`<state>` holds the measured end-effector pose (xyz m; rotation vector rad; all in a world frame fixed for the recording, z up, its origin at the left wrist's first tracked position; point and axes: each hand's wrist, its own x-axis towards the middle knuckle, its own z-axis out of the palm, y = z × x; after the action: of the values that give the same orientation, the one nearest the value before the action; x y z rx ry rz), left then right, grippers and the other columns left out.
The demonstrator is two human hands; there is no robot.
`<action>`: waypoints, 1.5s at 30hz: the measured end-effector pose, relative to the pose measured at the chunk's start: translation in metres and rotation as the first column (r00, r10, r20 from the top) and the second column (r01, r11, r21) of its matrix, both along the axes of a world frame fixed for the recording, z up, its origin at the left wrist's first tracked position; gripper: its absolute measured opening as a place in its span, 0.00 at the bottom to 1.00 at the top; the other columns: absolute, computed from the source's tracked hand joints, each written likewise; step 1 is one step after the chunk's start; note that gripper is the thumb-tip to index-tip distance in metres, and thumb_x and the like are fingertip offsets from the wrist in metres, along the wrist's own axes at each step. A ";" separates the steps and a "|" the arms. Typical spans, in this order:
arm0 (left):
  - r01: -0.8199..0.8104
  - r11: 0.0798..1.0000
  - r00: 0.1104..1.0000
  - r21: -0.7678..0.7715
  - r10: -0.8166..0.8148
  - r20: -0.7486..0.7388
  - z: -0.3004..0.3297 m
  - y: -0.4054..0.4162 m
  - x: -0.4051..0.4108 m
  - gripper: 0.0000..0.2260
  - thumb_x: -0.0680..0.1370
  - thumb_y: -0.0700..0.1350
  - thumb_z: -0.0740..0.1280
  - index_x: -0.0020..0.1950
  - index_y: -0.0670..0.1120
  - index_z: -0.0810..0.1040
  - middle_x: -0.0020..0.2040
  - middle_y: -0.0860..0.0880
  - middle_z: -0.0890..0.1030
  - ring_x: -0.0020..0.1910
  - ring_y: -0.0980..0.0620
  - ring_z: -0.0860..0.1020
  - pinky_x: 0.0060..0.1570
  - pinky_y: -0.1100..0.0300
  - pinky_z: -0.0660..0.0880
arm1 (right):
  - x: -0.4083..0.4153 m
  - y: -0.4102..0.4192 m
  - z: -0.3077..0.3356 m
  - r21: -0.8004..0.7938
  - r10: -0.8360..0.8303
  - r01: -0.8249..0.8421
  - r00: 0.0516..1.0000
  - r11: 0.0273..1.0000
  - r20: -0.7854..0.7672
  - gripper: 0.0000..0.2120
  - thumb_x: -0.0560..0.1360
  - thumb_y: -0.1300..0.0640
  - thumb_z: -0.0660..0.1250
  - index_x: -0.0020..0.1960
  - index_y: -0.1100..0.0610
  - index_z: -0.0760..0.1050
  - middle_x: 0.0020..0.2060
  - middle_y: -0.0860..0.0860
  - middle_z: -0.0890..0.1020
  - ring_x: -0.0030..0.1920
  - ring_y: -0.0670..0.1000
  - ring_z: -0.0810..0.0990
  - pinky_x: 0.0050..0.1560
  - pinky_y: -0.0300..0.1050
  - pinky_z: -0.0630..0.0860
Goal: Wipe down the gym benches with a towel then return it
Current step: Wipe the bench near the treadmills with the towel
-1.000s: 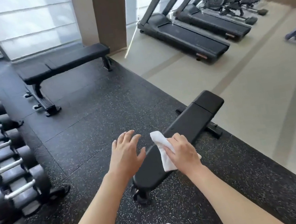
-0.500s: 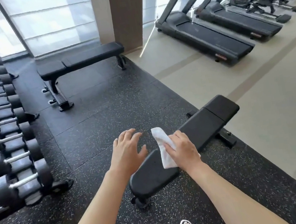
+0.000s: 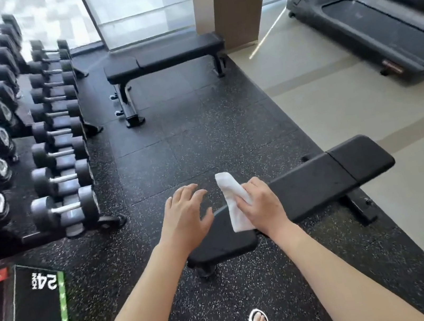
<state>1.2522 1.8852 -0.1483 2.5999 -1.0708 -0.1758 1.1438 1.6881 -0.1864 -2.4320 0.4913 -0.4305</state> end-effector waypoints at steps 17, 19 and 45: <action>-0.032 0.998 0.993 -0.055 0.025 -0.115 -0.074 0.046 -0.005 0.22 0.79 0.54 0.67 0.72 0.48 0.75 0.73 0.48 0.74 0.74 0.45 0.69 0.71 0.44 0.69 | -0.017 0.046 -0.041 -0.029 -0.014 0.009 0.986 1.000 -0.168 0.09 0.81 0.52 0.68 0.51 0.58 0.78 0.47 0.51 0.76 0.49 0.52 0.74 0.50 0.52 0.76; -0.047 0.997 0.991 -0.054 0.039 -0.130 -0.086 0.054 -0.004 0.22 0.79 0.54 0.67 0.72 0.48 0.75 0.73 0.48 0.74 0.74 0.45 0.69 0.71 0.44 0.69 | -0.014 0.050 -0.054 -0.034 0.002 -0.008 0.986 0.999 -0.166 0.09 0.80 0.52 0.68 0.50 0.58 0.78 0.47 0.51 0.76 0.48 0.52 0.74 0.50 0.52 0.76; -0.341 0.938 0.924 -0.063 0.321 -0.208 -0.381 0.056 0.034 0.21 0.79 0.51 0.69 0.72 0.49 0.75 0.73 0.51 0.74 0.73 0.49 0.69 0.72 0.43 0.70 | 0.058 0.027 -0.342 0.120 0.159 -0.152 0.986 0.981 -0.049 0.07 0.82 0.52 0.67 0.59 0.52 0.77 0.48 0.44 0.74 0.50 0.49 0.74 0.50 0.47 0.74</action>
<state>1.2860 1.9408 -0.5292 2.5634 -0.5467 -0.2819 1.2016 1.7149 -0.5280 -2.3550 0.3376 -0.2580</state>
